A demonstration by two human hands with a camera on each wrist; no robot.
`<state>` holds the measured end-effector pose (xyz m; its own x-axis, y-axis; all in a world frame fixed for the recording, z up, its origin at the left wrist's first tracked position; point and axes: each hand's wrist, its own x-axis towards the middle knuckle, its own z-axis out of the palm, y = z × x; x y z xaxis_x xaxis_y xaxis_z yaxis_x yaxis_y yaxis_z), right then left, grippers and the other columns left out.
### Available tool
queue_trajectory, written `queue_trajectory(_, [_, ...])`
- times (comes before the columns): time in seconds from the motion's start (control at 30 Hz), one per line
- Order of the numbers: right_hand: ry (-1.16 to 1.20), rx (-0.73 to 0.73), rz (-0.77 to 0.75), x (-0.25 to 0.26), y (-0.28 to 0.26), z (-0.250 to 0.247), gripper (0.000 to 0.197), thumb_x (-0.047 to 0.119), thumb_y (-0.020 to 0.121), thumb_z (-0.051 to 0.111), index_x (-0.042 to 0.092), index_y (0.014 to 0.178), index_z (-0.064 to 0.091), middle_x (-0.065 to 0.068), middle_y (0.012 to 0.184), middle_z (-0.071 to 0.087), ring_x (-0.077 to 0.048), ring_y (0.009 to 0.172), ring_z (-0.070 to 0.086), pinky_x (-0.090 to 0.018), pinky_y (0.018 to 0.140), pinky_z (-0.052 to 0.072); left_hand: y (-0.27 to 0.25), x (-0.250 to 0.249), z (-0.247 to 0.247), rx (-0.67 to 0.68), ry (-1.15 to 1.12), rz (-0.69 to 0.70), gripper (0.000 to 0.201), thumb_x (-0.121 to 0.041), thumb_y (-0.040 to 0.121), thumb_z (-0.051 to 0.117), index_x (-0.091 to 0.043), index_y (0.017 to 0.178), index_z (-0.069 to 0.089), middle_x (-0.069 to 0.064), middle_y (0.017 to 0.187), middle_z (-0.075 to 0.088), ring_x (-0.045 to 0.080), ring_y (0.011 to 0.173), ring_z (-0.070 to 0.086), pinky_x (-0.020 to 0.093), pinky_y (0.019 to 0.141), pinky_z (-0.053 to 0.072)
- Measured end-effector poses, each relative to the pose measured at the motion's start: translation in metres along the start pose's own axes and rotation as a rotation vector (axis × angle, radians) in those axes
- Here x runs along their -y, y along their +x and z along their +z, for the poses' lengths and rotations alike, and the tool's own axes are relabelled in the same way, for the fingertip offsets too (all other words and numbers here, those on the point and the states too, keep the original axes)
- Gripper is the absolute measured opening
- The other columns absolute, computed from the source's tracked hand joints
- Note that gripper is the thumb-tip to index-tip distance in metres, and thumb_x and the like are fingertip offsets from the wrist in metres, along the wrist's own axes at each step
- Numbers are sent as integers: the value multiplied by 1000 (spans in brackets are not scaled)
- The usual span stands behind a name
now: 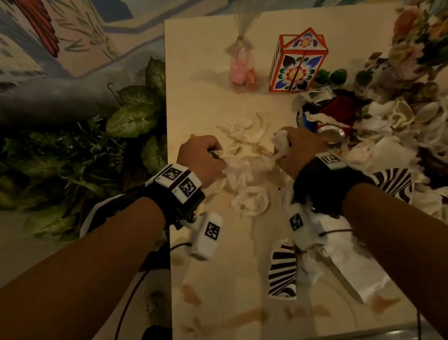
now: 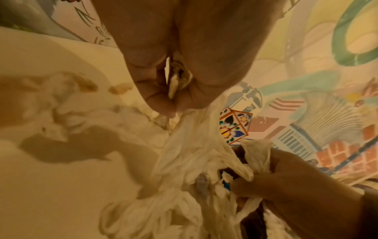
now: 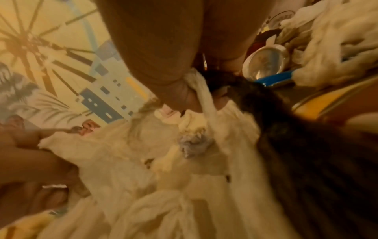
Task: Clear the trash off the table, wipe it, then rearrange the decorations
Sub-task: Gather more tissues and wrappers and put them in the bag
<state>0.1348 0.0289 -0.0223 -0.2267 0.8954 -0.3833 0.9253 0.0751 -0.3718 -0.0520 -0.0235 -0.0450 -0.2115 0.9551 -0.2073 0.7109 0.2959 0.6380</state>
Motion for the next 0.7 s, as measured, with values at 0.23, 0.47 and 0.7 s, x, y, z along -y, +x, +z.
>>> queue_trajectory(0.23, [-259,122,43,0,25,25,70,41,70,73,28,132,42,-10,129,35,-38,119,39,-47,102,40,27,2,25,74,64,-45,26,-5,86,54,-13,110,58,13,116,50,34,91,56,29,69,41])
queue_trajectory(0.47, [-31,86,10,-4,19,11,39,14,77,71,12,112,55,-12,115,56,-32,108,53,-32,82,39,31,0,37,168,222,9,32,-3,86,54,-15,115,59,12,128,37,31,84,51,27,73,39])
queue_trajectory(0.7, [154,-72,116,-29,-13,-28,56,3,72,71,10,124,52,-13,122,57,-30,111,52,-34,91,41,34,4,23,114,116,-78,16,-14,85,57,-10,99,66,9,108,63,27,103,58,28,75,43])
